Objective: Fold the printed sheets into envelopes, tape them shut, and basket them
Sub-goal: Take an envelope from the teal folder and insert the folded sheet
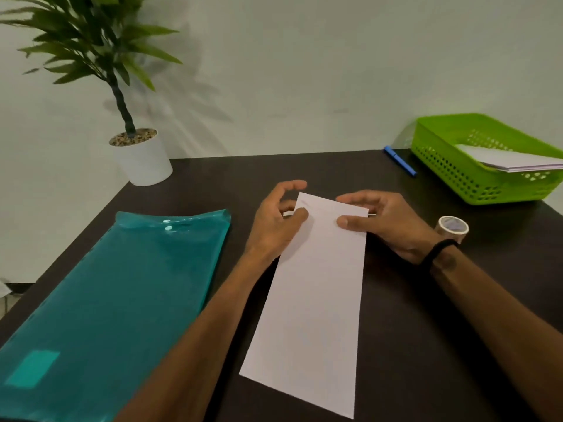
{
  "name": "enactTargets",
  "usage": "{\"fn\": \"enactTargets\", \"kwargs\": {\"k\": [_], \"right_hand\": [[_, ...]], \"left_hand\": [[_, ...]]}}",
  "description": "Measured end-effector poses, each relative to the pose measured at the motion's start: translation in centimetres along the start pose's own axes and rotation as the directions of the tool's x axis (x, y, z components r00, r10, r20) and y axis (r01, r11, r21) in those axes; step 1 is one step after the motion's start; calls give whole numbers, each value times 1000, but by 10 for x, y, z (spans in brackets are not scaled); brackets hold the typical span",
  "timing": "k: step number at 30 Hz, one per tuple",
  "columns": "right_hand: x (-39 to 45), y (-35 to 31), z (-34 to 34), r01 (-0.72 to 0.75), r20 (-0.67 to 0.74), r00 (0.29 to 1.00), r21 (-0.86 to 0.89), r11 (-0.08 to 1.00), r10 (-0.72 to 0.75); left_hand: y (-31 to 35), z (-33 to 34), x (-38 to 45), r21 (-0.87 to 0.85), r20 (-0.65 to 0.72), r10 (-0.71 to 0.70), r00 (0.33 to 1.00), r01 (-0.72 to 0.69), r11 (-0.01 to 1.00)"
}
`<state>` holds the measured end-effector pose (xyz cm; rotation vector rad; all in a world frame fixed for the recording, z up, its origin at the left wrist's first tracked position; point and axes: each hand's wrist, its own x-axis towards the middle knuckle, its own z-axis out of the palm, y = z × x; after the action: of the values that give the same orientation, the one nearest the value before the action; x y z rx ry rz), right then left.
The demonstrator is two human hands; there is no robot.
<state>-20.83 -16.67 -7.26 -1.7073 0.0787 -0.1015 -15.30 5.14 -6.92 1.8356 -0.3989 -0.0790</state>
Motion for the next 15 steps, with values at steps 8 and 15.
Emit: {"fn": "enactTargets", "kwargs": {"k": [8,15], "right_hand": [[2,4,-13,-112,161,983,148,983,88],[1,2,-17,-137,179,978,180,974,104]], "left_hand": [[-16,-7,2,-115,84,-11,996,20,993],[-14,-9,2,-160,126,-9,992,30,987]]}}
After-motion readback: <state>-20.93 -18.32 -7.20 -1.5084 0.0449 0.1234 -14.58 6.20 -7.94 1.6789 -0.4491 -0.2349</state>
